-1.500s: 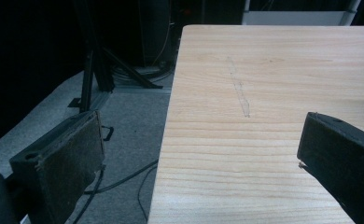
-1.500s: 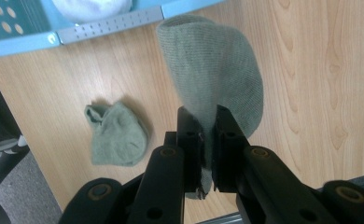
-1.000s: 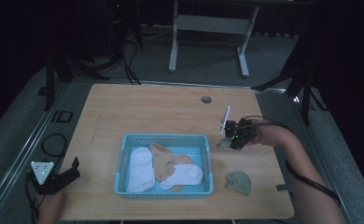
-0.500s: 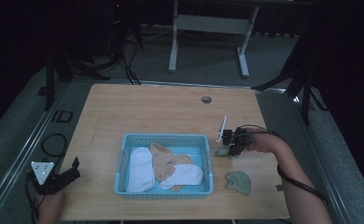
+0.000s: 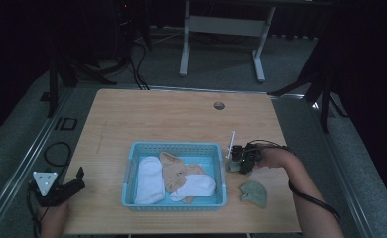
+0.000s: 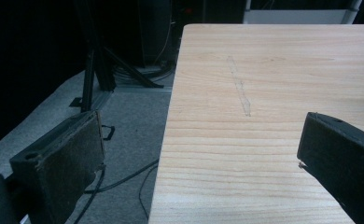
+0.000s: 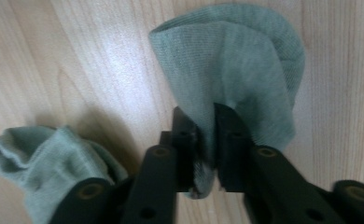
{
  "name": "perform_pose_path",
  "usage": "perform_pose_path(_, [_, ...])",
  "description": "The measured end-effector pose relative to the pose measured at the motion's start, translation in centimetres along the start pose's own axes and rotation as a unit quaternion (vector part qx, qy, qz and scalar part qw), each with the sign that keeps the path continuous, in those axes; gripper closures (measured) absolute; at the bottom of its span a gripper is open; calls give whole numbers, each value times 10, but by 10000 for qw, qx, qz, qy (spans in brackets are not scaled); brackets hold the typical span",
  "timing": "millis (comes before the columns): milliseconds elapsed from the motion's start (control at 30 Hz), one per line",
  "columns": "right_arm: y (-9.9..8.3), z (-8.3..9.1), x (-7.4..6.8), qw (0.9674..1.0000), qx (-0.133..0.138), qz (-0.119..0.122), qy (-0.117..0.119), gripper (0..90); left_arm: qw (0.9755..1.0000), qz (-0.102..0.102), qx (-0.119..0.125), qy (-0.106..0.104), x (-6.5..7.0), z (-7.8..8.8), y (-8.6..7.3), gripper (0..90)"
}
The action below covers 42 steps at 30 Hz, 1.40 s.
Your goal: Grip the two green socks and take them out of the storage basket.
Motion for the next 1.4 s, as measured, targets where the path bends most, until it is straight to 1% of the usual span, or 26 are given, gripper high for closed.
perform_pose_path(67, [-1, 5, -1, 10000, -52, -44, -38, 667, 10000, -2, 0, 2, 0, 0, 0, 7])
perform_pose_path(100, [-1, 5, -1, 10000, -52, -44, -38, 667, 10000, -2, 0, 2, 0, 0, 0, 7])
perform_pose_path(167, [-4, 14, 1, 9998, 10, -133, -146, 609, 10000, -2, -11, -1, 0, 0, 0, 7])
perform_pose_path(233, [-6, 17, 1, 9997, 55, -187, -173, 598, 10000, -2, -9, 2, 0, 0, 0, 7])
perform_pose_path(267, [-9, 22, 1, 9994, 189, -219, -197, 592, 10000, -4, -12, -2, 0, 0, 0, 7])
perform_pose_path(300, [-10, 23, 1, 9992, 249, -239, -193, 571, 10000, -4, -12, -2, 0, 0, 0, 7])
perform_pose_path(367, [-12, 24, 1, 9990, 299, -257, -192, 570, 10000, -5, -11, 3, 0, 0, 0, 7])
perform_pose_path(400, [-16, 26, 1, 9985, 388, -315, -221, 537, 10000, -9, -15, 0, 0, 0, 0, 7])
perform_pose_path(467, [-21, 27, 2, 9979, 432, -435, -210, 496, 10000, -16, -21, 5, 0, 0, 0, 7])
perform_pose_path(500, [-21, 27, 2, 9979, 432, -435, -210, 496, 10000, -16, -21, 5, 0, 0, 0, 7])
perform_pose_path(533, [-28, 26, 4, 9973, 431, -553, -212, 468, 10000, -17, -19, 16, 0, 0, 0, 7])
perform_pose_path(567, [-28, 26, 4, 9973, 431, -553, -212, 468, 10000, -17, -19, 16, 0, 0, 0, 7])
perform_pose_path(633, [-38, 27, 8, 9954, 482, -790, -249, 399, 10000, -28, -24, 12, 0, 0, 0, 7])
perform_pose_path(800, [-57, 30, 12, 9911, 669, -1091, -363, 350, 10000, -25, -29, 16, 0, 0, 0, 7])
perform_pose_path(833, [-57, 30, 12, 9911, 669, -1091, -363, 350, 10000, -25, -29, 16, 0, 0, 0, 7])
perform_pose_path(867, [-65, 31, 14, 9889, 695, -1247, -420, 324, 10000, -22, -28, 14, 0, 0, 0, 7])
perform_pose_path(900, [-65, 31, 14, 9889, 695, -1247, -420, 324, 10000, -22, -28, 14, 0, 0, 0, 7])
perform_pose_path(933, [-74, 32, 14, 9869, 732, -1368, -452, 303, 10000, -19, -27, 12, 0, 0, 0, 7])
perform_pose_path(1000, [-82, 33, 16, 9842, 813, -1492, -509, 293, 10000, -22, -29, 10, 0, 0, 0, 7])
perform_pose_path(1033, [-82, 33, 16, 9842, 813, -1492, -509, 293, 10000, -22, -29, 10, 0, 0, 0, 7])
perform_pose_path(1133, [-94, 33, 17, 9793, 907, -1702, -612, 284, 10000, -21, -29, 7, 0, 0, 0, 7])
perform_pose_path(1167, [-94, 33, 17, 9793, 907, -1702, -612, 284, 10000, -21, -29, 7, 0, 0, 0, 7])
perform_pose_path(1200, [-101, 32, 18, 9760, 970, -1833, -659, 284, 10000, -22, -29, 12, 0, 0, 0, 7])
perform_pose_path(1233, [-109, 30, 19, 9709, 1058, -2025, -723, 284, 10000, -25, -33, 10, 0, 0, 0, 7])
perform_pose_path(1300, [-116, 29, 19, 9665, 1124, -2168, -795, 284, 10000, -22, -27, 5, 0, 0, 0, 7])
perform_pose_path(1400, [-125, 25, 21, 9565, 1254, -2427, -1026, 284, 10000, -19, -29, 2, 0, 0, 0, 7])
Point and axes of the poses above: each handheld gripper's, and its own axes: z roughly backward along the jaws, y roughly out of its top, x roughly to its right, the point moved 7 cm from there along -z, roughly forward along the jaws, and after that the axes turned 6 degrees about x, right-handed, at the moved point
